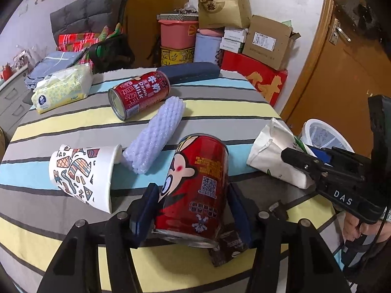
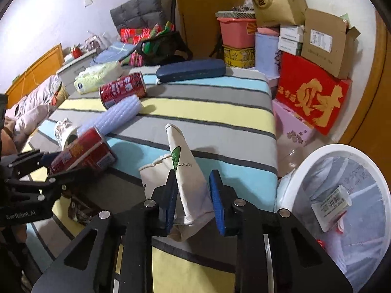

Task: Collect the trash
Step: 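Grasp the red cartoon-printed can with the left tool while the right tool holds the bag, then carry the cloth bag and red can over the wastebasket with both tools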

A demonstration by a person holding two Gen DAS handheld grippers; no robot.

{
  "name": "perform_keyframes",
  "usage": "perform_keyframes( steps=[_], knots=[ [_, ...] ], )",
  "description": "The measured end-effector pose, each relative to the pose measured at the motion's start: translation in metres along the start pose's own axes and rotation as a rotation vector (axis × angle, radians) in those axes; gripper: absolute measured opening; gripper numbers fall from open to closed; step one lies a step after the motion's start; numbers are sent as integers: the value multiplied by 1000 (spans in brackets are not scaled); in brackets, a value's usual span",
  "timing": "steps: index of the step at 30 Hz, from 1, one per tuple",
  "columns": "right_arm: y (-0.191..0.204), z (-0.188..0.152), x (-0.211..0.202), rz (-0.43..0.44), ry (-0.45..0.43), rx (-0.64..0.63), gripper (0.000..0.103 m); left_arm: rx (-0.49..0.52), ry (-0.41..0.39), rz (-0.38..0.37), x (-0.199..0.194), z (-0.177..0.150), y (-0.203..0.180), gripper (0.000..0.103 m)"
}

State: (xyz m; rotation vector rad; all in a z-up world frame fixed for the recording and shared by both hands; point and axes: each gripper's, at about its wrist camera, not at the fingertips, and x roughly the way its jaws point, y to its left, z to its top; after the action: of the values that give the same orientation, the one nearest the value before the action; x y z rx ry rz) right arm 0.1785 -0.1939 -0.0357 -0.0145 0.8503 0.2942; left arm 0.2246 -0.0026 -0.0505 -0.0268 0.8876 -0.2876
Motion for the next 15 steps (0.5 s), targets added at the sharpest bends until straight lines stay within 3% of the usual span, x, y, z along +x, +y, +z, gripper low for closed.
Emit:
perform_keyframes(
  steps=[15],
  knots=[
    [-5, -3, -39, -21, -112, 110, 27, 33, -89, -7, -46, -1, -29, 54]
  ],
)
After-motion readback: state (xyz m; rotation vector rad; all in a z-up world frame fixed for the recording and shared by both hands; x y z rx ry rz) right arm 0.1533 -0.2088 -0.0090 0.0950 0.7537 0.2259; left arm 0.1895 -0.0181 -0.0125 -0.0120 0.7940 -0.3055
